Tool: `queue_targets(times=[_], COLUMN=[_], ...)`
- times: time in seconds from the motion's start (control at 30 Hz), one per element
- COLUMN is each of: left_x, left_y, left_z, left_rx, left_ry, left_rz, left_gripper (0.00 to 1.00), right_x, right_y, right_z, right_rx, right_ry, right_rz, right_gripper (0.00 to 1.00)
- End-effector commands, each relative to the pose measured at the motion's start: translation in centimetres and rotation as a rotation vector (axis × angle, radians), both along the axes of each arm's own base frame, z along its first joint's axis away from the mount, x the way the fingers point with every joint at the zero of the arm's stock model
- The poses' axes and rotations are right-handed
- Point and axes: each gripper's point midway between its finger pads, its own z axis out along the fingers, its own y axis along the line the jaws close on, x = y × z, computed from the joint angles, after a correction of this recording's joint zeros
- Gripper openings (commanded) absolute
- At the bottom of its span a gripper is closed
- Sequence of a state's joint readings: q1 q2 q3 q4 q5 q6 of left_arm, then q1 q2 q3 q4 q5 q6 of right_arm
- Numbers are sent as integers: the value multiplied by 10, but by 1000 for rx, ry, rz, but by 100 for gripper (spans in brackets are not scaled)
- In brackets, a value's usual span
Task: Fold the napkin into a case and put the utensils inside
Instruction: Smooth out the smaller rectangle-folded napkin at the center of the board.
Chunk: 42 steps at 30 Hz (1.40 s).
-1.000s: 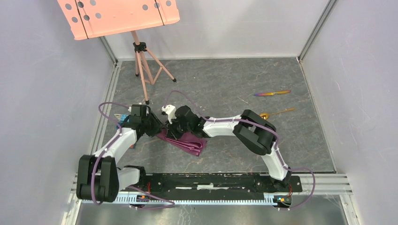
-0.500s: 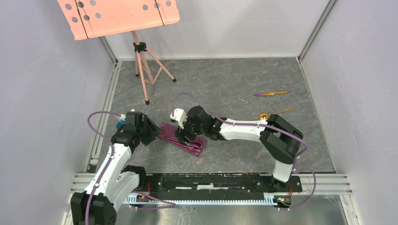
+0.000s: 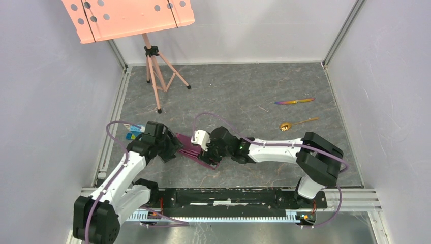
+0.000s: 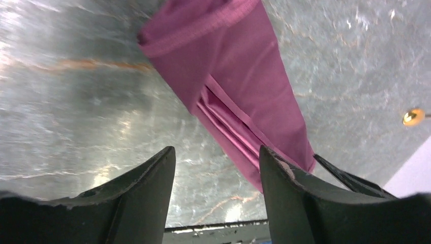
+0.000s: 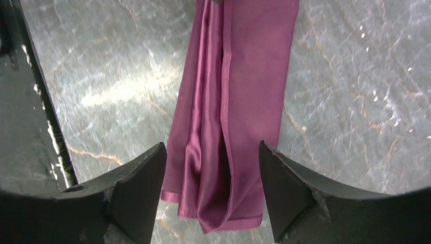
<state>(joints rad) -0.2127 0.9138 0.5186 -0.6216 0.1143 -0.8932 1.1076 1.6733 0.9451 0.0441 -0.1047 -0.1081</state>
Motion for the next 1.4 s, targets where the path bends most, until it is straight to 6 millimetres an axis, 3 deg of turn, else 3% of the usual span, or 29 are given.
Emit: queue_targets(times=[0.0,0.2,0.4,0.6,0.8,1.07,1.3,1.37], left_x=[4,9,5,-9,-14,-10,-15,-15], left_y=[-35,-76,-91,-90,-88,-80,-57,-53], left_z=[9,1,-8,-21,-32,-51,-61,-61], left_rx=[-128,-176,-187,-186,-170,-105,-2,10], left_ry=[-27,-22,3,40,61,59,44,32], left_rz=[24,-48,-38,-7,8,20,51,57], left_gripper=[91,94,80,86,84,64,51,40], right_x=[-3,-7,-18,-26,-30,-30,-30,-28], right_y=[-4,-13,-17,-16,-19,-27,-24,-24], right_z=[8,11,-2,-17,-28,-35,-38,-35], right_rx=[72,119,155,152,144,128,104,107], right_ry=[-31,-77,-69,-37,-30,-52,-68,-72], right_rz=[9,26,70,97,99,98,110,99], right_gripper=[73,65,50,37,23,18,18,18])
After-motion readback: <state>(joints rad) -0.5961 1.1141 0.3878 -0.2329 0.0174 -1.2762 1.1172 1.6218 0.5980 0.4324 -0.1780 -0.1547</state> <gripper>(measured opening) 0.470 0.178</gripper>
